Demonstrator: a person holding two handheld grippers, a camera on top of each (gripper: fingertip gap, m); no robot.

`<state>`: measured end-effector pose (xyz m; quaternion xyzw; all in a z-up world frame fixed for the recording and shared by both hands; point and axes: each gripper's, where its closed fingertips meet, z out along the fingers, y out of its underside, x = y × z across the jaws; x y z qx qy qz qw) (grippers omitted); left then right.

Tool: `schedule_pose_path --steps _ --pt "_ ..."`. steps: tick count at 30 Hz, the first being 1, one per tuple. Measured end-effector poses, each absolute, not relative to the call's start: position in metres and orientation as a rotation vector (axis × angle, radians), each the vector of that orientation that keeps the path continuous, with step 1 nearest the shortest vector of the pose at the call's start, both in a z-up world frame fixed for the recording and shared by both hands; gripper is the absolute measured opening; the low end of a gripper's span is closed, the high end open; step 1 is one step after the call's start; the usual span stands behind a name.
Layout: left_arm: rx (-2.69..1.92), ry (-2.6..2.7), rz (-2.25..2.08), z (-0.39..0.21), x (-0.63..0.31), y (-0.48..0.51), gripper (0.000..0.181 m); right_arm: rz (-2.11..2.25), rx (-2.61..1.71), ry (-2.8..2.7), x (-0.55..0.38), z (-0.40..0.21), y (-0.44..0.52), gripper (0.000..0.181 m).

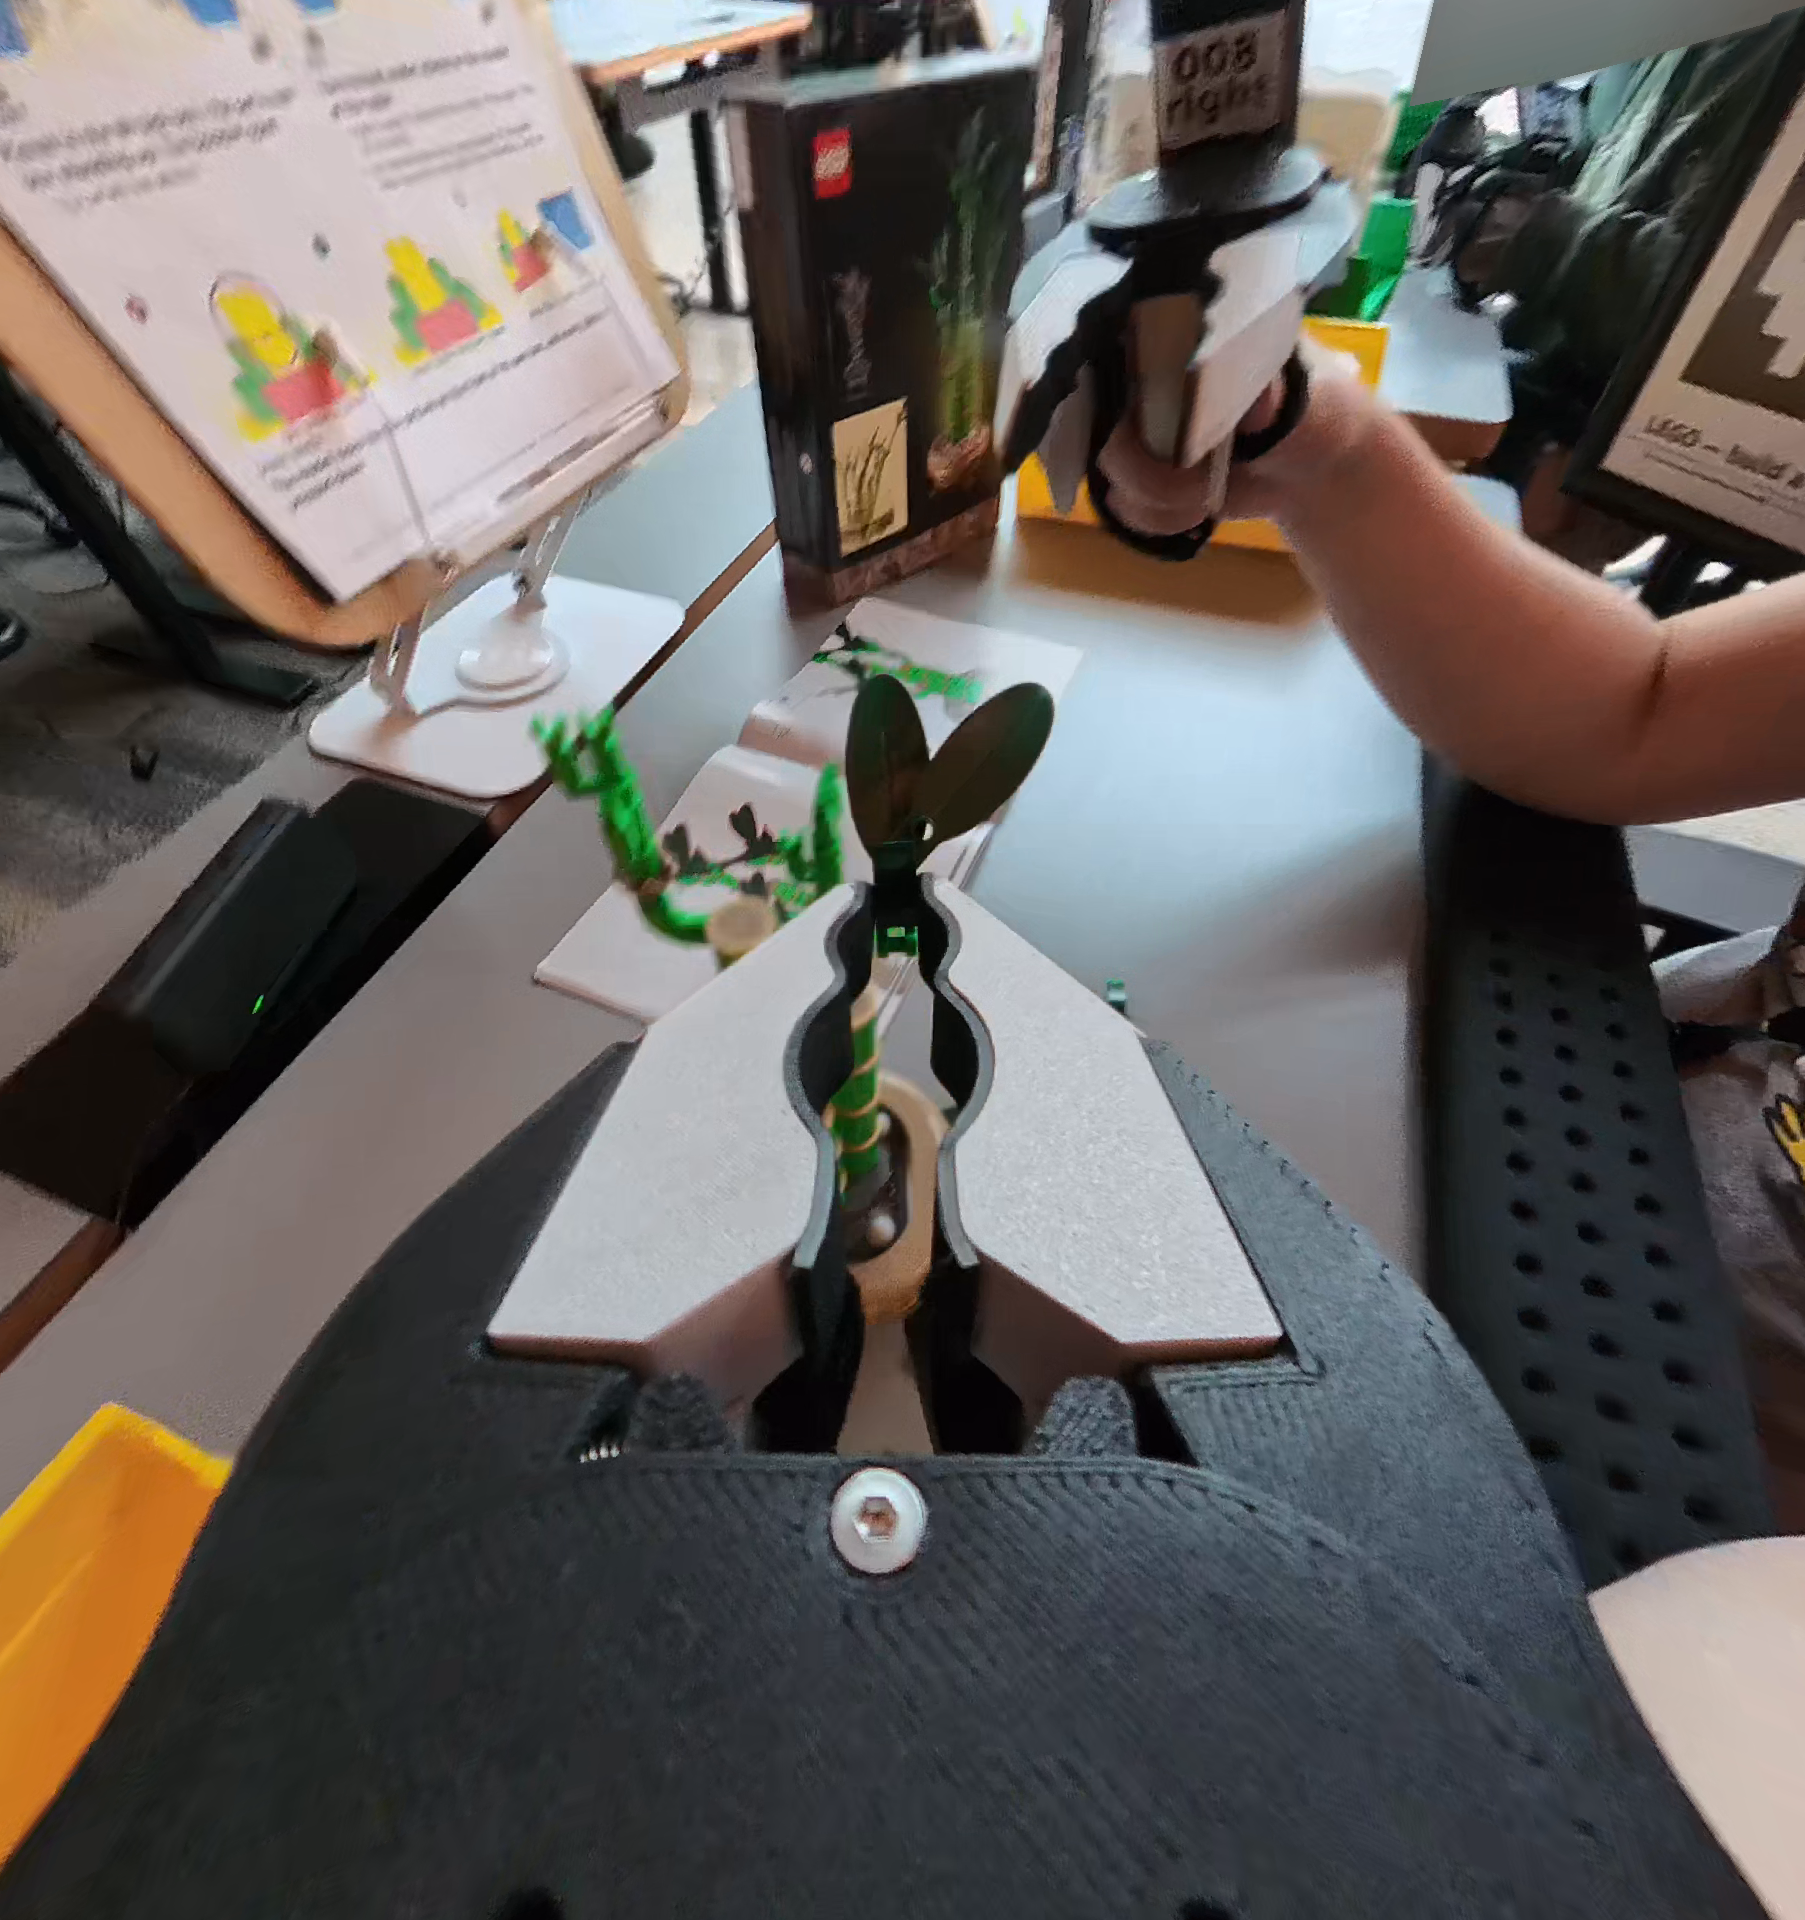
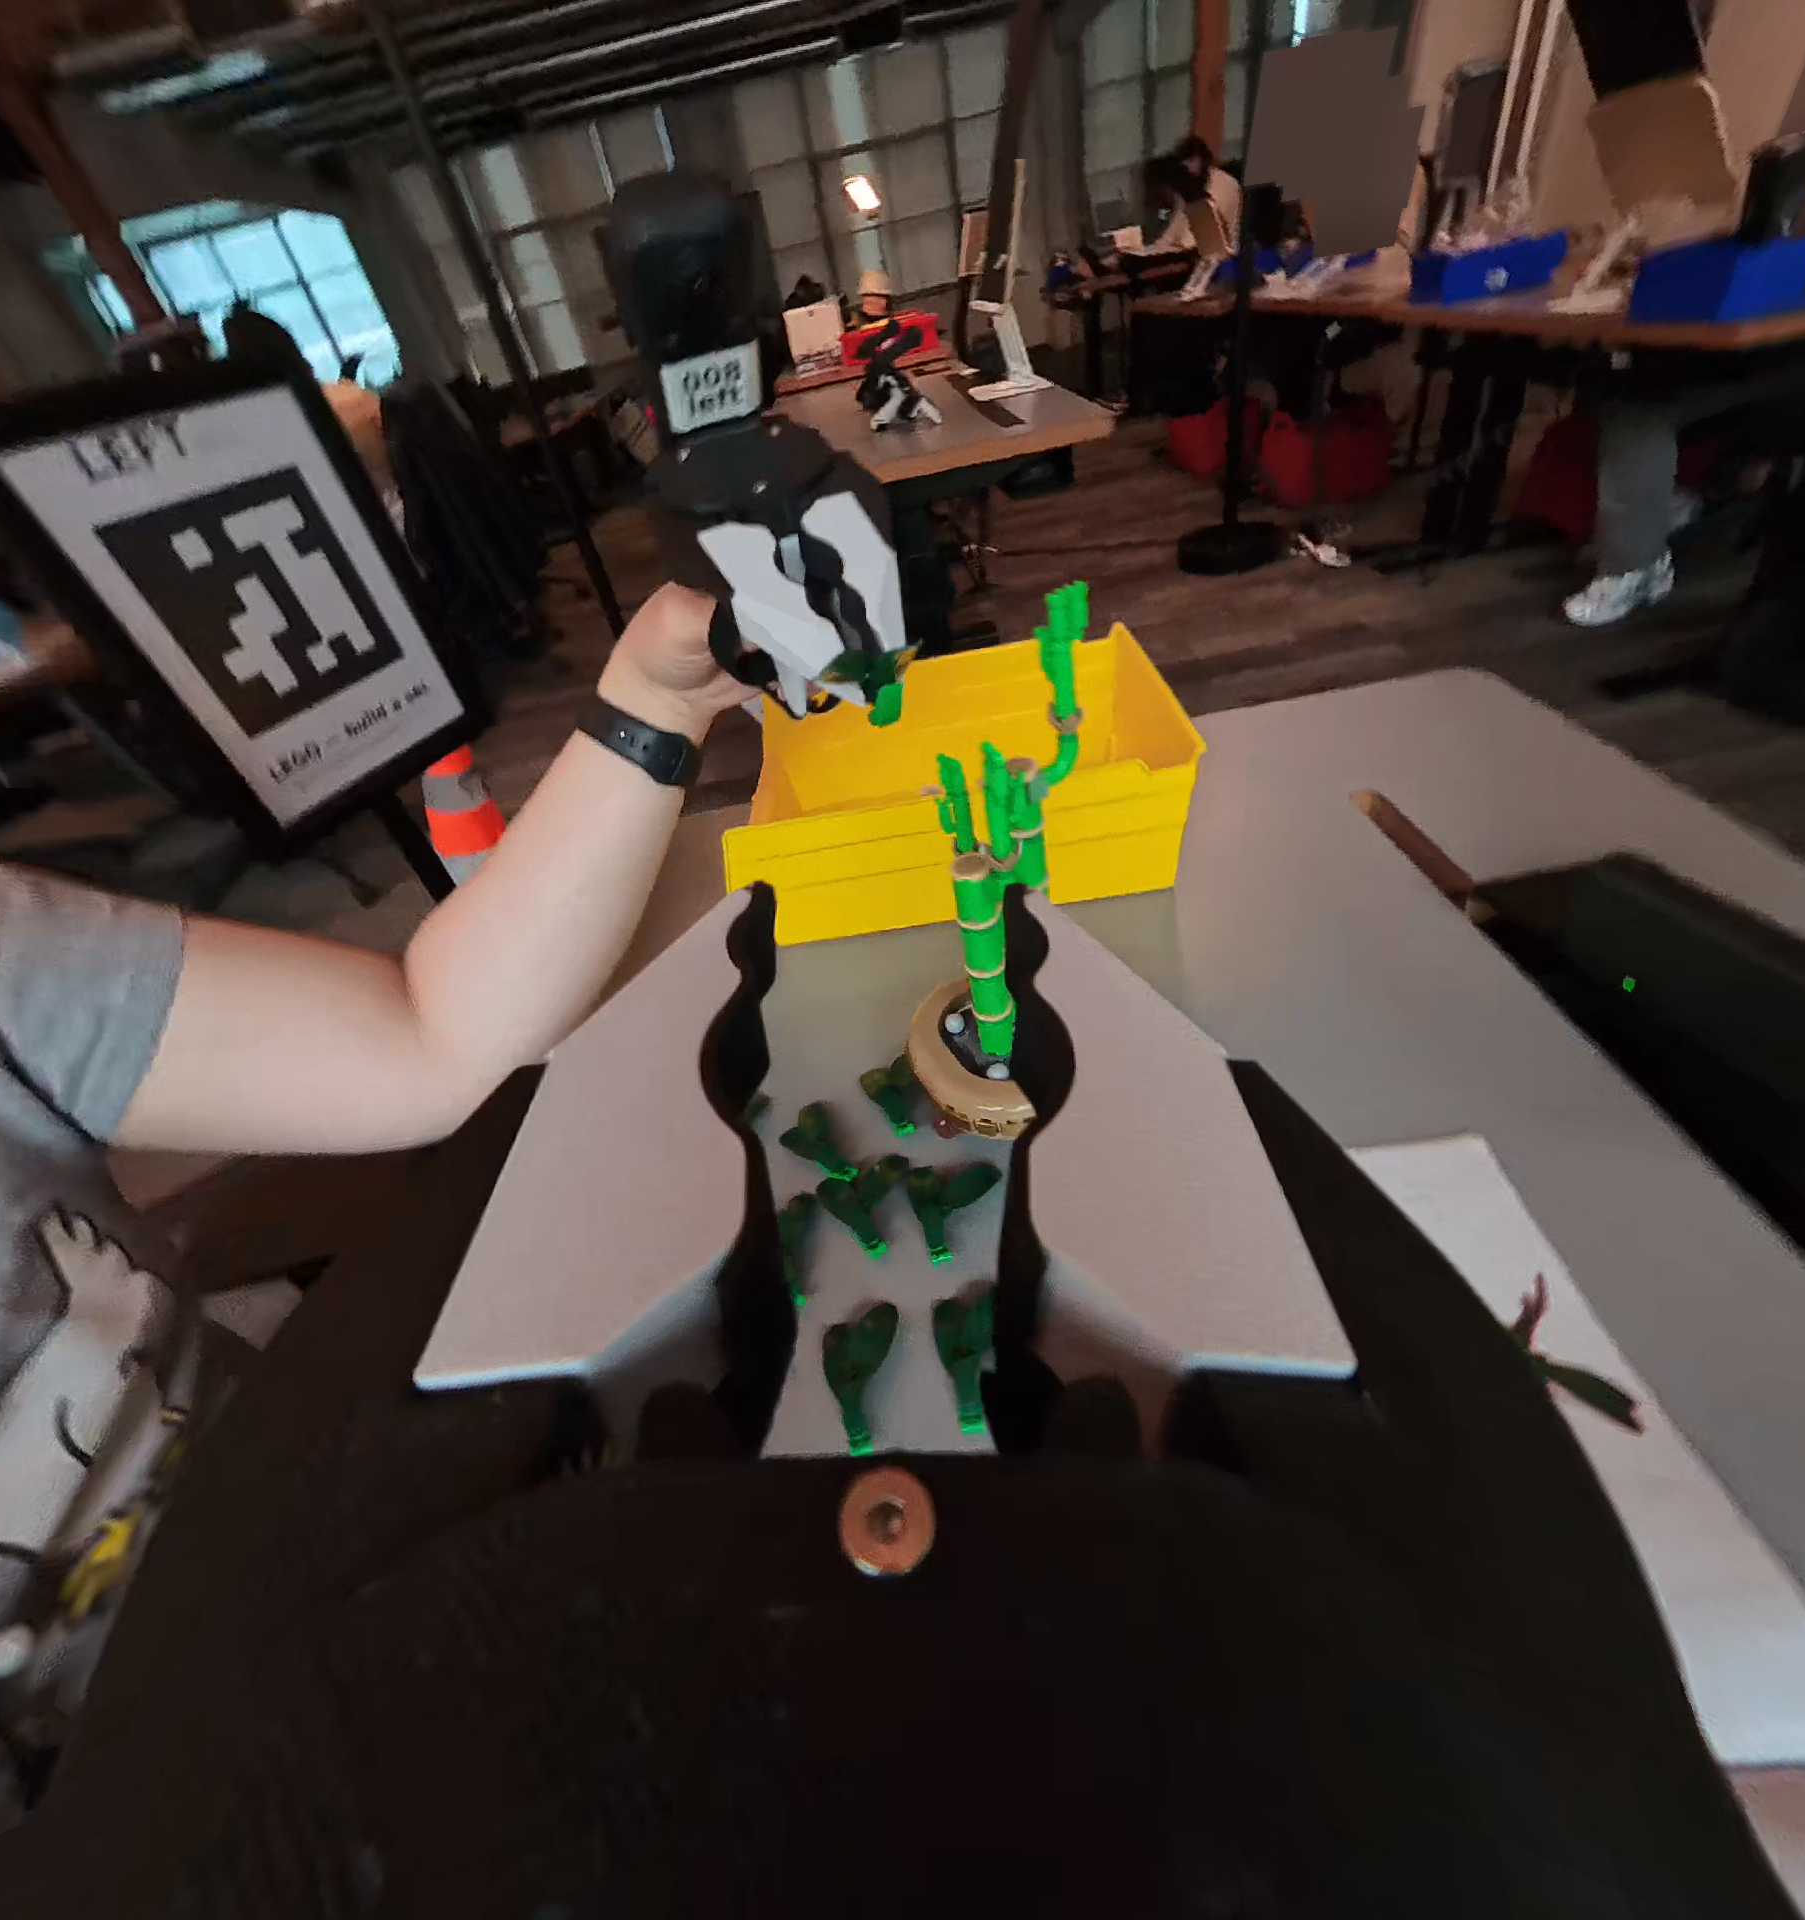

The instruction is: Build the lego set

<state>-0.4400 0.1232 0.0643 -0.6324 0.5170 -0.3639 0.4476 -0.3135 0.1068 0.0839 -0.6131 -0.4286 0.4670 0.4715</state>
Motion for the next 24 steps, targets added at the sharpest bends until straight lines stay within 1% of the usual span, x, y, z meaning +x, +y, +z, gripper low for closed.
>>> schedule_pose_path --steps 2,4,5,6,13,17,21,22,24 --pt "-1.476 1.317 -0.926 0.084 -0.425 0.105 0.006 1.073 -1.427 -1.101 -0.317 0.092 0.098 0.037" --pt "-1.384 1.364 -0.941 0.102 -0.406 0.085 0.006 1.063 -1.339 -1.167 -0.32 0.1 0.083 0.025" --pt "-1.345 1.385 -0.941 0.109 -0.394 0.077 0.006 1.08 -1.293 -1.21 -0.321 0.104 0.073 0.014" --pt "-1.311 1.406 -0.943 0.115 -0.382 0.068 0.006 1.099 -1.252 -1.269 -0.322 0.105 0.062 0.0" --pt "-1.237 1.542 -0.987 0.119 -0.315 0.028 0.006 0.958 -1.293 -1.394 -0.319 0.09 0.052 0.0" --pt "-1.261 1.542 -0.994 0.116 -0.305 0.027 0.006 0.905 -1.325 -1.398 -0.313 0.085 0.056 0.0" --pt "-1.297 1.474 -1.042 0.121 -0.304 0.033 0.006 0.941 -1.295 -1.37 -0.308 0.092 0.056 0.0" --pt "-1.314 1.459 -1.062 0.121 -0.305 0.035 0.006 0.965 -1.279 -1.37 -0.306 0.094 0.054 0.002" --pt "-1.353 1.421 -1.102 0.12 -0.305 0.041 0.006 1.033 -1.26 -1.382 -0.305 0.097 0.049 0.015"
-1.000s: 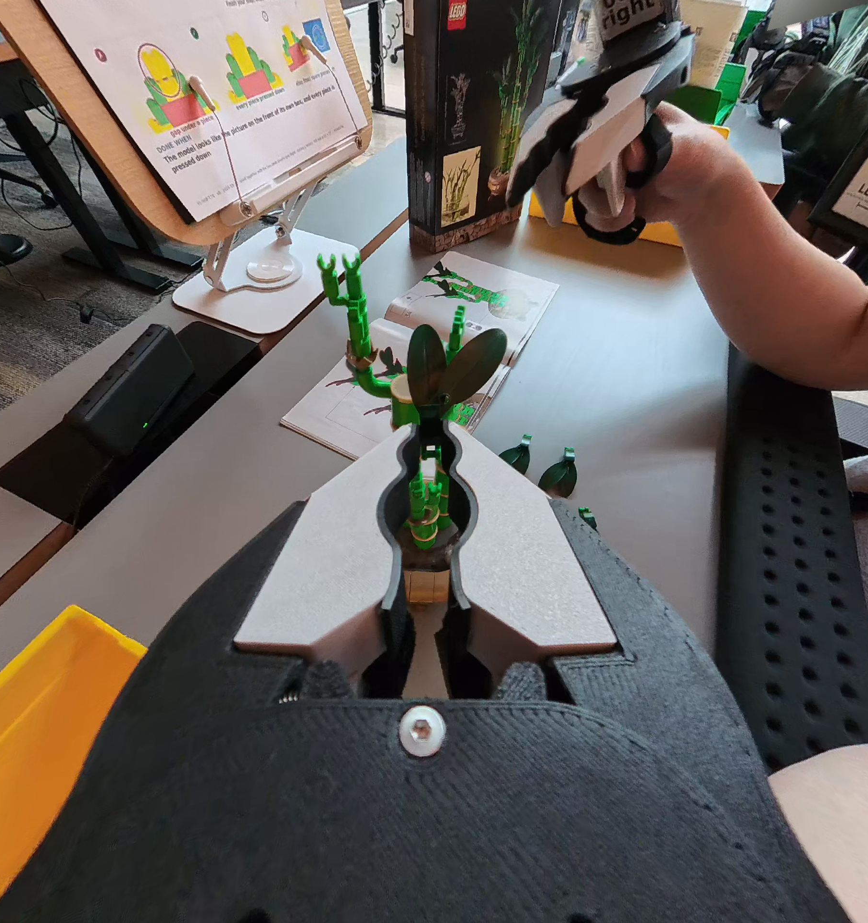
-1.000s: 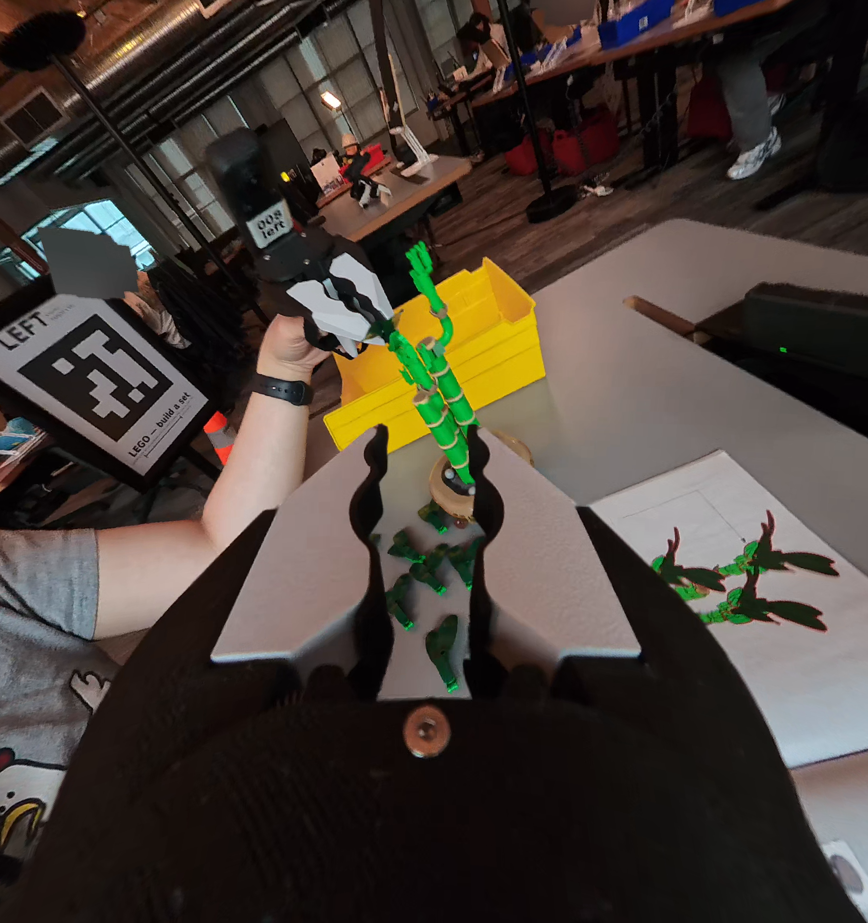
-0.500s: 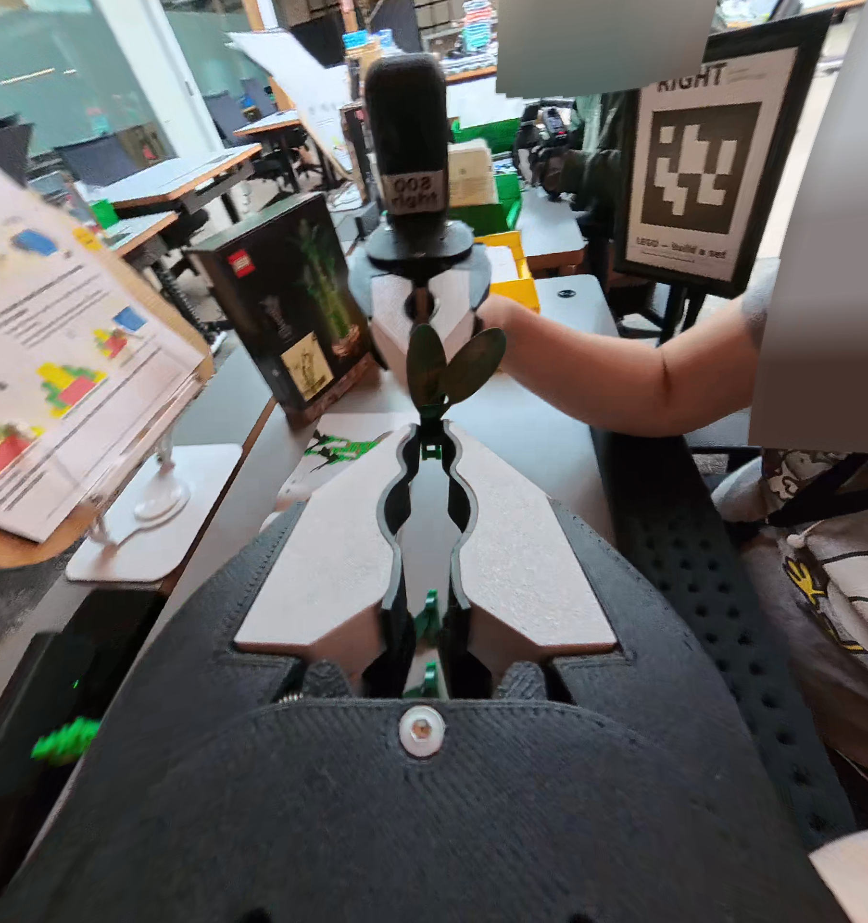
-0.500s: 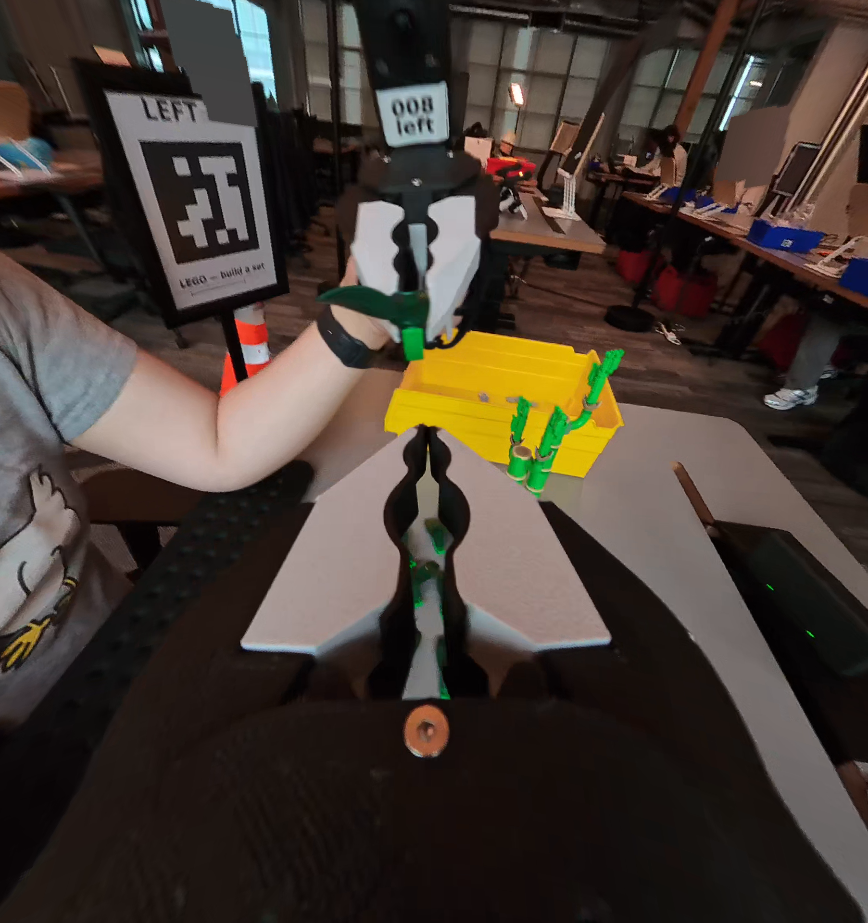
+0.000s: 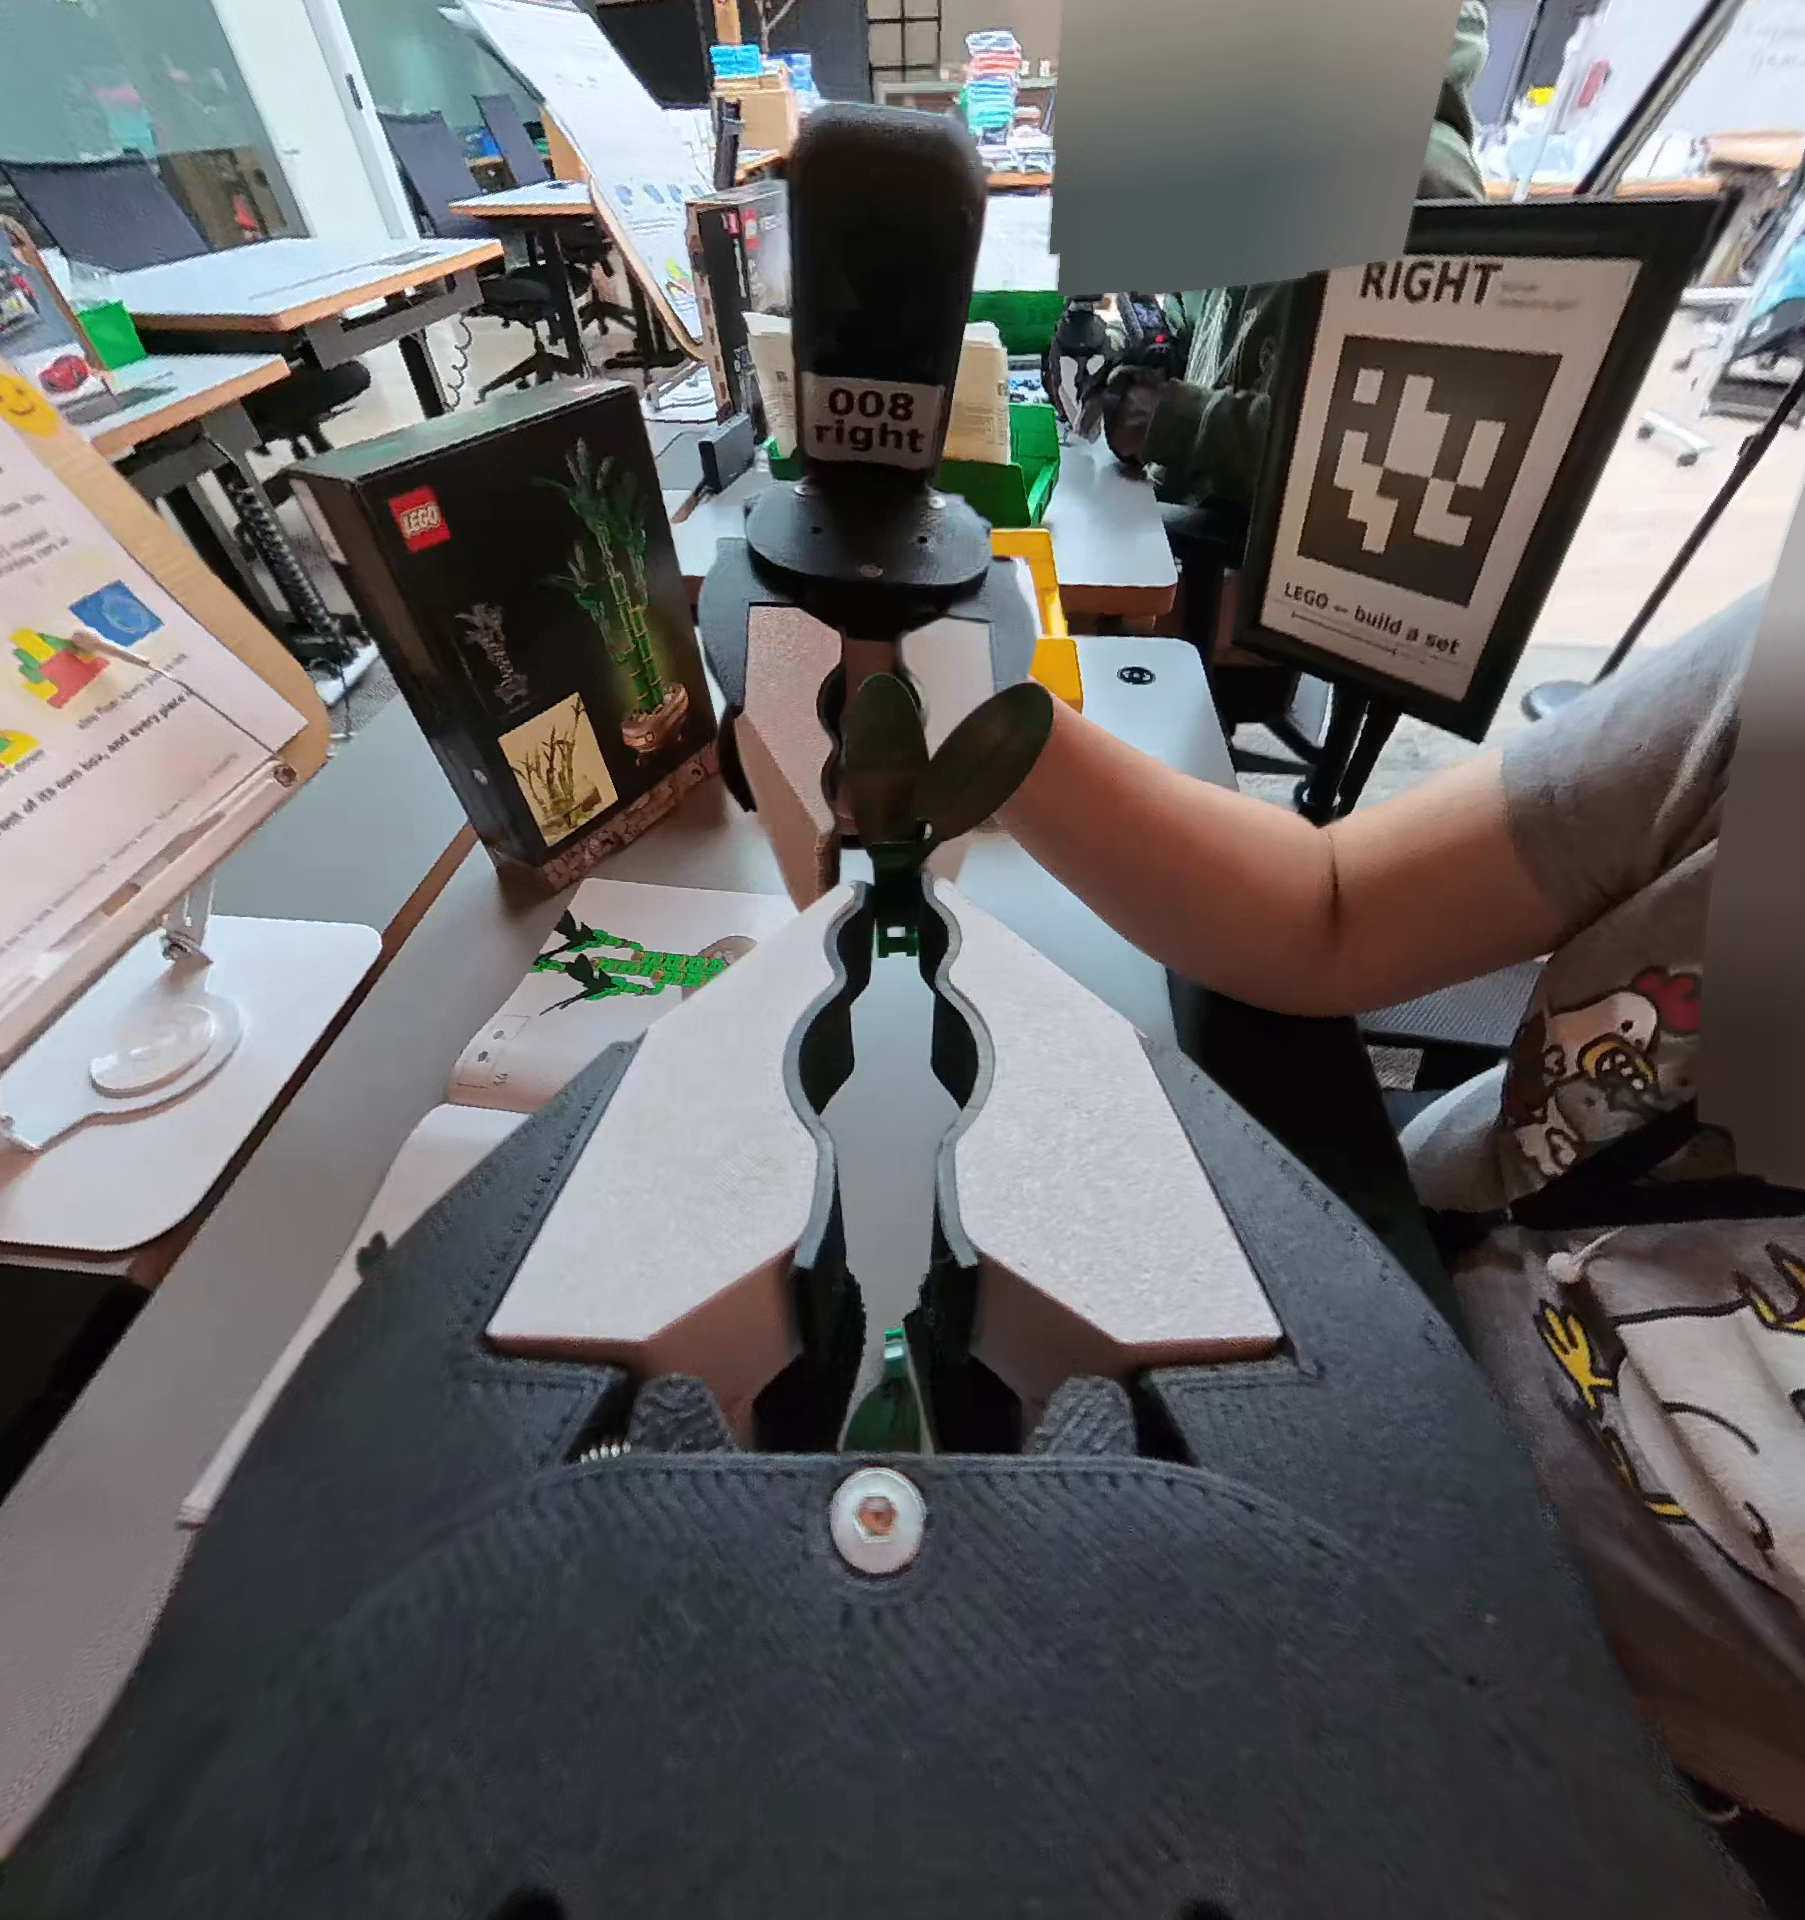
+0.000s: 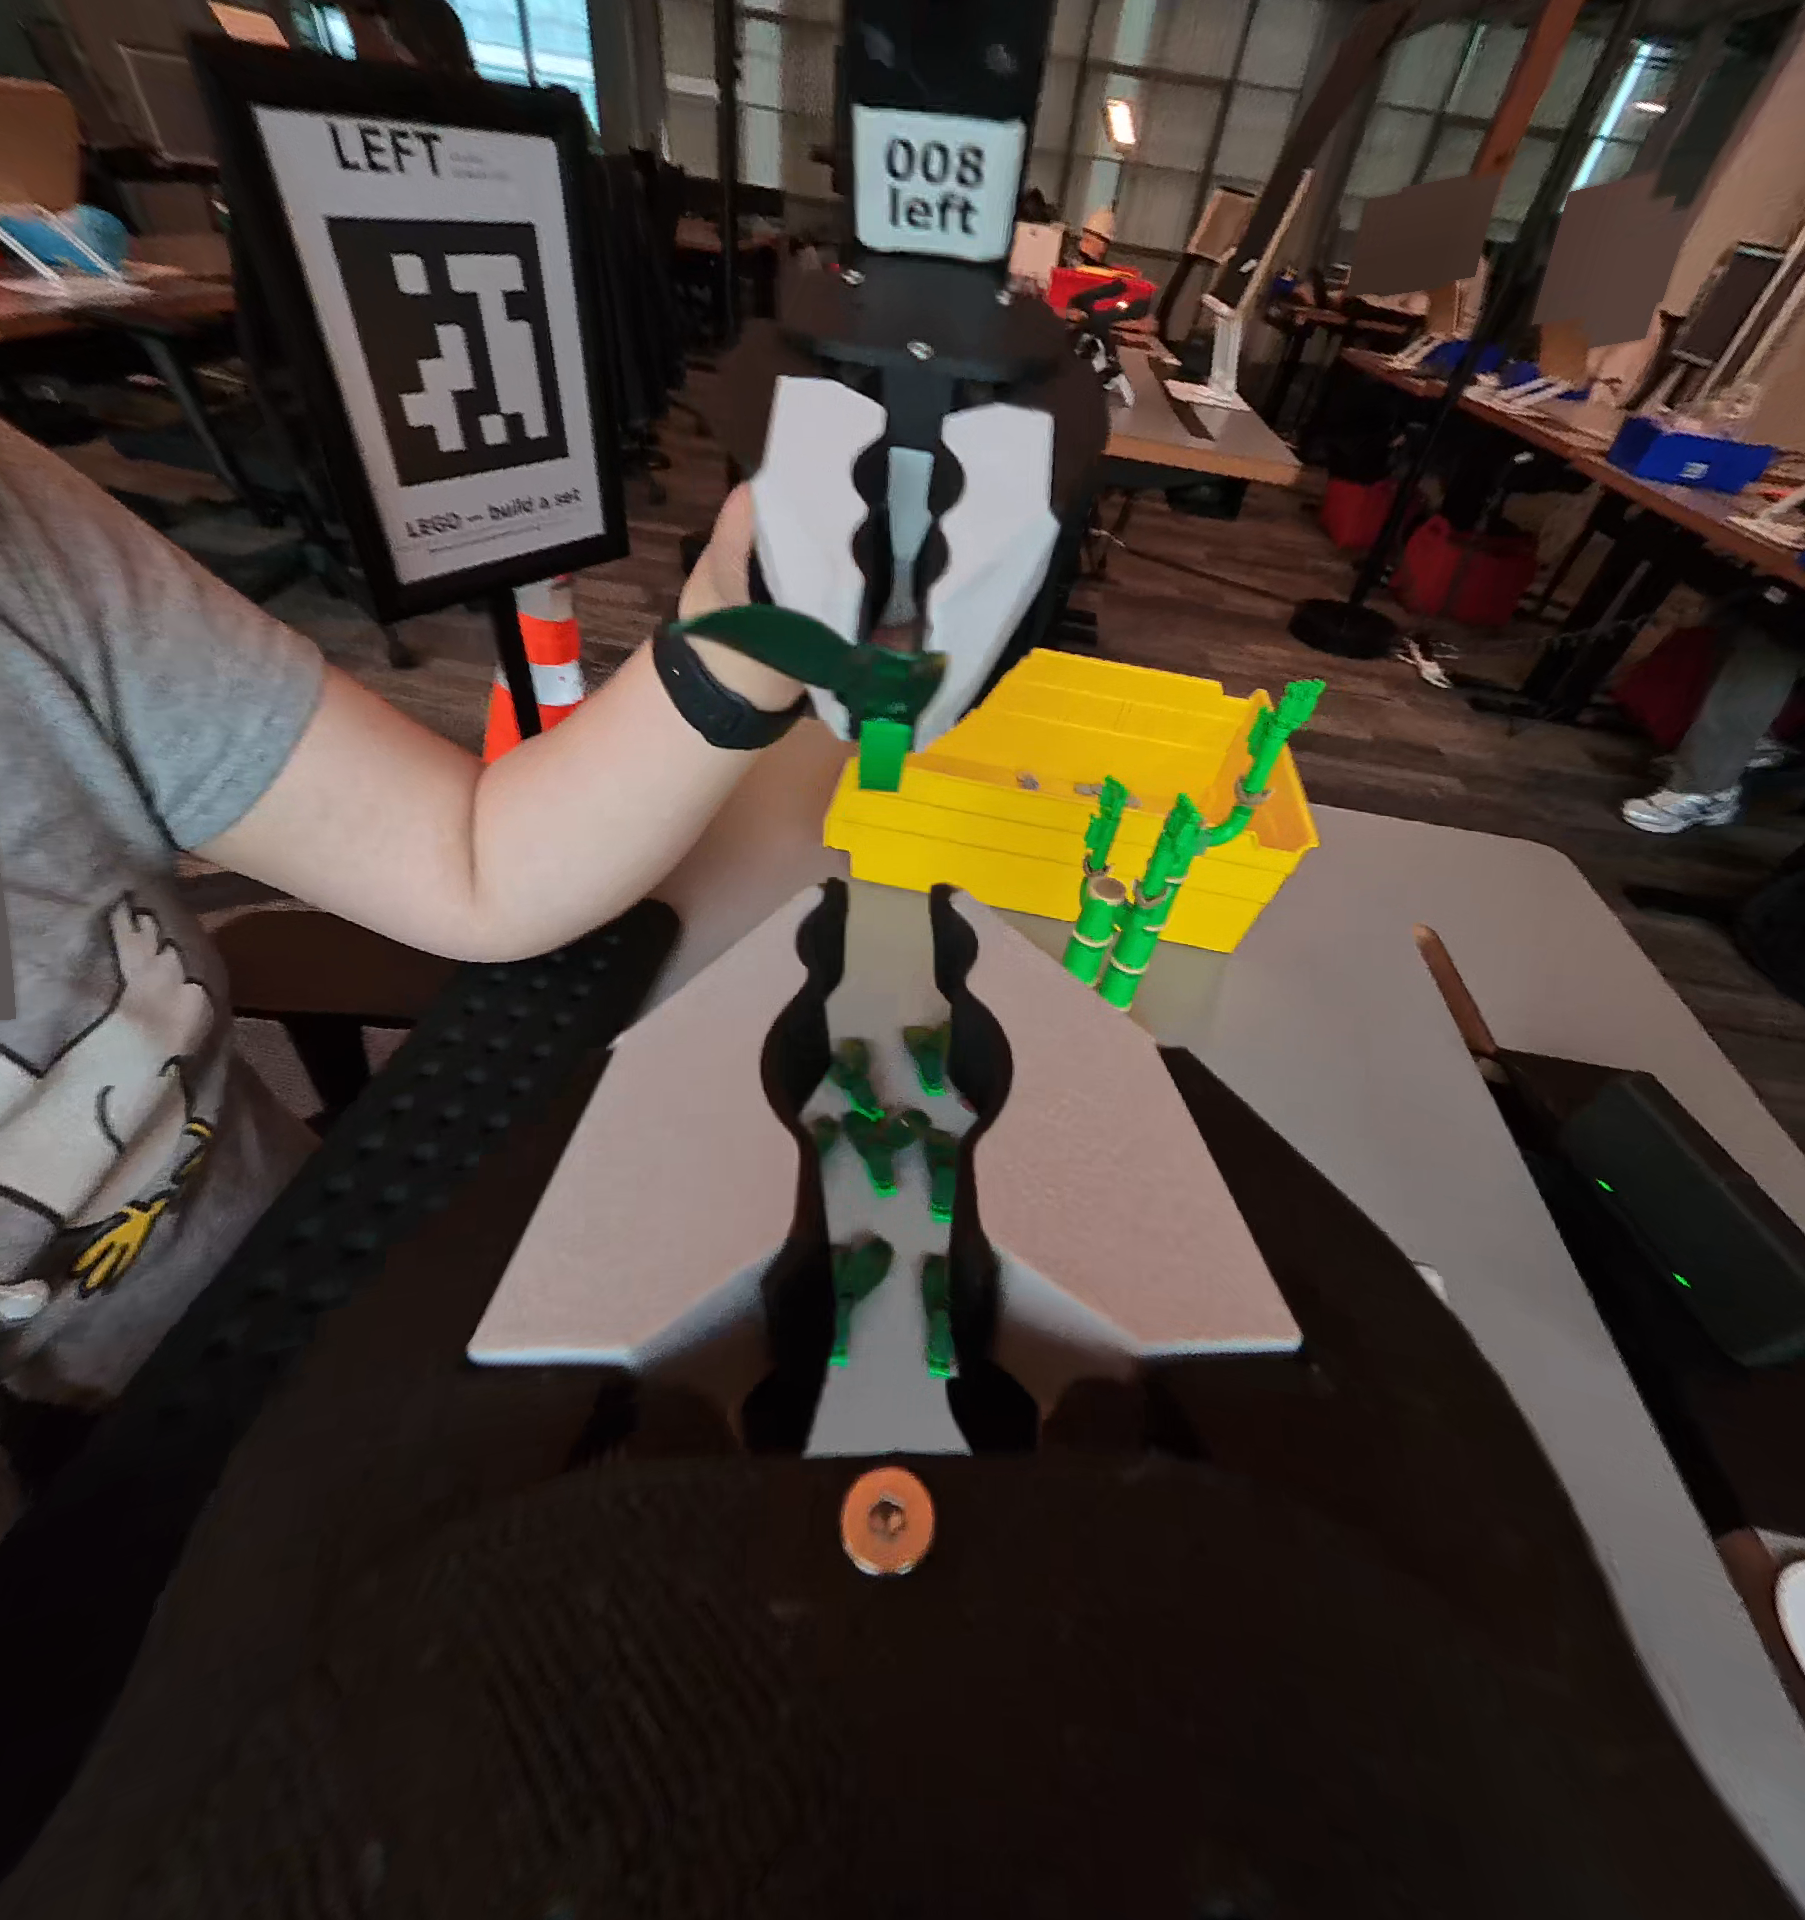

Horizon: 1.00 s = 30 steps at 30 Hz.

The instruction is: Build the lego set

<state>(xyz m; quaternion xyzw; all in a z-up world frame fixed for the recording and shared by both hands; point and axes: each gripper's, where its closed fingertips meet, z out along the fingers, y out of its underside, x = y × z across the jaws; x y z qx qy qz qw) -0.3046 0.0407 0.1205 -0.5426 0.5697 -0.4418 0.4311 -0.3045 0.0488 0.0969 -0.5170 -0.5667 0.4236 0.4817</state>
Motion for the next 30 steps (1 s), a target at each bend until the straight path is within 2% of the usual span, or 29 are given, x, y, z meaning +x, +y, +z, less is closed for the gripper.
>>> schedule_pose_path --steps 9,17,21,22,25,30 --pt "-1.444 1.424 -1.097 0.106 -0.302 0.051 0.006 1.176 -1.316 -1.284 -0.307 0.107 0.052 0.023" --pt "-1.464 1.429 -1.124 0.104 -0.3 0.048 0.006 1.288 -1.336 -1.283 -0.311 0.102 0.051 0.006" --pt "-1.497 1.397 -1.207 0.105 -0.301 0.047 0.006 1.325 -1.359 -1.271 -0.312 0.102 0.051 0.006" --pt "-1.5 1.386 -1.24 0.106 -0.303 0.047 0.008 1.356 -1.36 -1.245 -0.312 0.104 0.052 0.005" --pt "-1.561 1.359 -1.284 0.103 -0.309 0.05 0.037 1.466 -1.356 -1.139 -0.311 0.114 0.059 0.005" --pt "-1.545 1.318 -1.268 0.106 -0.309 0.057 0.027 1.486 -1.364 -1.096 -0.31 0.114 0.065 0.005"
